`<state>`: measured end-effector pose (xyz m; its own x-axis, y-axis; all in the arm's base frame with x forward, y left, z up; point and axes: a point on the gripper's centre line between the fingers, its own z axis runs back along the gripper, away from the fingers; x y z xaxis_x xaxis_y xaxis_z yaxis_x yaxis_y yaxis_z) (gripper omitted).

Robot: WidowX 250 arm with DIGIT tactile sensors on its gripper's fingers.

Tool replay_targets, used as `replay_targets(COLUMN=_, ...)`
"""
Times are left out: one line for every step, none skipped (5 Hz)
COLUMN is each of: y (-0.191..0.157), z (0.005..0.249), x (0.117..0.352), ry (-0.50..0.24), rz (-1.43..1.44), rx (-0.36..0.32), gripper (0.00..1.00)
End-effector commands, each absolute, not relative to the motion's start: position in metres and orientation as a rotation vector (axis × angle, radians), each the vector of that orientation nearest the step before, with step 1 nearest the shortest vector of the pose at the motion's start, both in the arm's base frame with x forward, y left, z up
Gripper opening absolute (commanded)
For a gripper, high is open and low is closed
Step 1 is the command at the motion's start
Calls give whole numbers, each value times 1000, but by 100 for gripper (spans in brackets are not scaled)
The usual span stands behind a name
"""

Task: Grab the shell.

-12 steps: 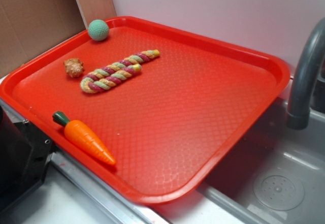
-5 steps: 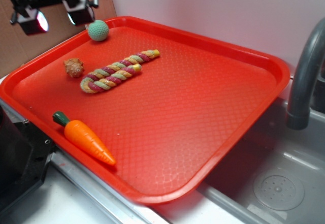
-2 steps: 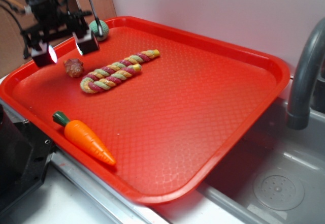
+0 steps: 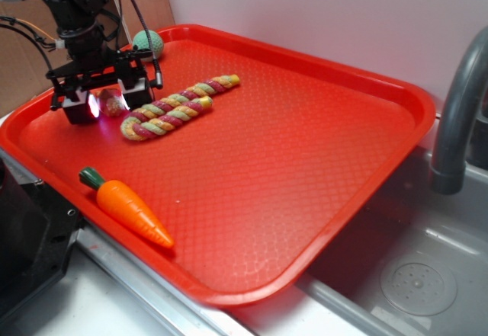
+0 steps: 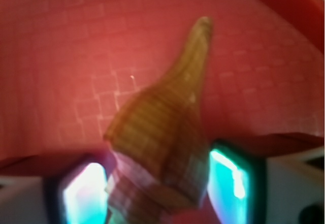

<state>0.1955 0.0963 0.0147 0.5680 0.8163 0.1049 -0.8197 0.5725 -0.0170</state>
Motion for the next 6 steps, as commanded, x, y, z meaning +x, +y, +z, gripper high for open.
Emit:
replay_targets(y=103, z=67, x=192, ry=-111, rz=767, rx=29, gripper=0)
replay_targets(y=91, z=117, x=194, ry=-144, rz=545, rx=53, gripper=0)
replay_targets(y=40, z=167, x=184, ry=-166, rz=362, rx=35, gripper=0)
replay_targets(y=-5, z=184, x=184, ry=-149, rz=185, rx=-11, gripper=0)
replay_targets(y=-31, z=185, x=182, ry=-149, rz=71, rx=-12, gripper=0)
replay_targets(y=-48, z=185, x=185, ry=-143, rz=-27, rx=-36, gripper=0)
